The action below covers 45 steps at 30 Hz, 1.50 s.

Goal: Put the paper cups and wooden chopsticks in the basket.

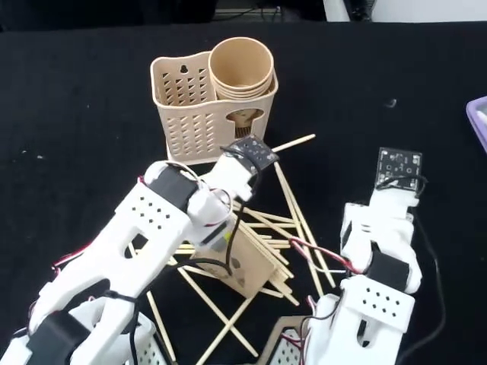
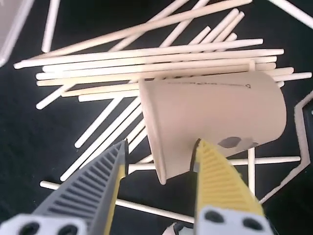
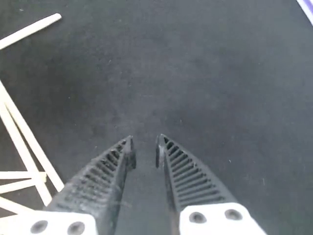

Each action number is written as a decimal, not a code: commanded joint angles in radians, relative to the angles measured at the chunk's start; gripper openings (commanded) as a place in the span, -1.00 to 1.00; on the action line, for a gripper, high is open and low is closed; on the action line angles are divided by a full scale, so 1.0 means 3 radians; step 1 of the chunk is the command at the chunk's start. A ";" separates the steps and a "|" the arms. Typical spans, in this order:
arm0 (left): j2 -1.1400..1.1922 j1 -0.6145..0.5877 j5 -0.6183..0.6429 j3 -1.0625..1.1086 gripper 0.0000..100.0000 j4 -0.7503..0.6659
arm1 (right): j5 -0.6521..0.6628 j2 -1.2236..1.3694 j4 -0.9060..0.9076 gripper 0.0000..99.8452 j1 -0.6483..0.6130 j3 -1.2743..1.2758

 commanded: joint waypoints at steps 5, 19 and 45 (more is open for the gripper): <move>-0.0015 0.0401 -0.0460 0.0284 -0.53 -0.0056 | -0.0036 0.0028 -0.0087 -0.82 -0.0123 0.0049; -0.0056 0.0442 -0.0389 0.0171 -0.64 -0.0046 | -0.0026 0.0013 -0.0097 -0.82 -0.0107 0.0049; -0.0931 -0.0176 -0.0880 -0.0453 -0.94 0.0721 | -0.0031 0.0018 -0.0148 -0.82 -0.0102 0.0054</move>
